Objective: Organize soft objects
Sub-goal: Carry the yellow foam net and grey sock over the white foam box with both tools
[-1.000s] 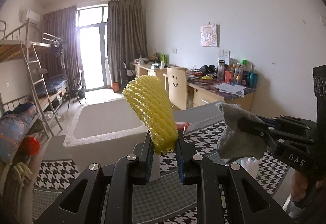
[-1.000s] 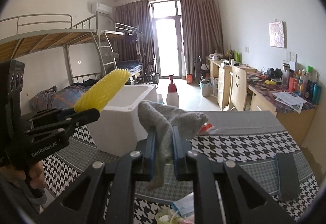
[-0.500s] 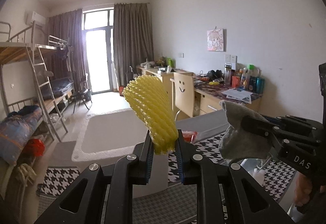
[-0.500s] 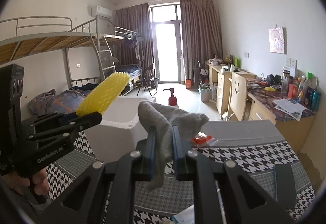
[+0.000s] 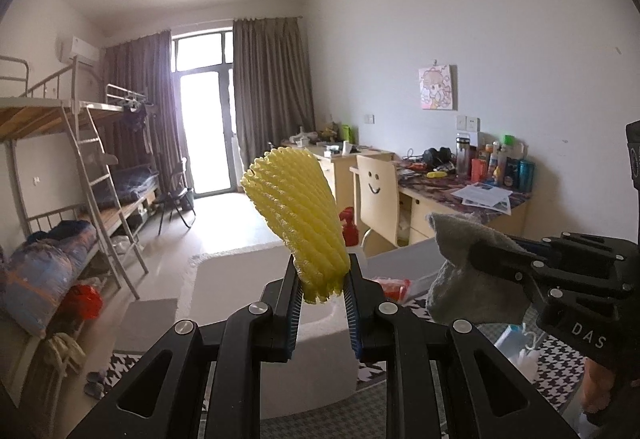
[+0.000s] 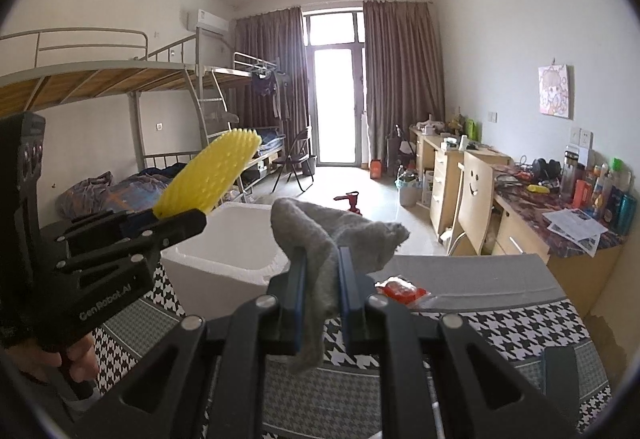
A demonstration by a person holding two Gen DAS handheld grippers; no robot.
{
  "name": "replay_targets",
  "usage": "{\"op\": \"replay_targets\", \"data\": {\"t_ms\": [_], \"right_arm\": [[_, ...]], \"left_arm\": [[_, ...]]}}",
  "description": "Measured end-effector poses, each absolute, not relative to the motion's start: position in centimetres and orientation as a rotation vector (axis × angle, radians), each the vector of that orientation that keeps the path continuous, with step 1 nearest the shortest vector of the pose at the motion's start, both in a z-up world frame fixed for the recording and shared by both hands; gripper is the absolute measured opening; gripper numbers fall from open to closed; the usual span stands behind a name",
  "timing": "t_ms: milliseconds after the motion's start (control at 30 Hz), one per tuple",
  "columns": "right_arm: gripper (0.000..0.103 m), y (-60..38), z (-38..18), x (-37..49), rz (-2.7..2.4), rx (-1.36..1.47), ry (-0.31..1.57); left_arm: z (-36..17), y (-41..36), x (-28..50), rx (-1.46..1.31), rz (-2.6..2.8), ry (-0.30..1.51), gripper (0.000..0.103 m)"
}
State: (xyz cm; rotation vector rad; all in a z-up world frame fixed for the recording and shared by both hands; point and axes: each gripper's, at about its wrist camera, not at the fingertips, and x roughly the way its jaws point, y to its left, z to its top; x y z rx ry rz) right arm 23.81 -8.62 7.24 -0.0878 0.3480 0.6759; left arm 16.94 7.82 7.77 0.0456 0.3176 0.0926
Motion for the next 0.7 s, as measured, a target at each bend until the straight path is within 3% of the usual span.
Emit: {"op": "replay_targets", "data": {"t_ms": [700], "right_arm": [[0.018, -5.3, 9.3, 25.4, 0.703, -0.131, 0.324]], "left_arm": [[8.5, 10.9, 19.5, 0.002, 0.175, 0.320, 0.021]]}}
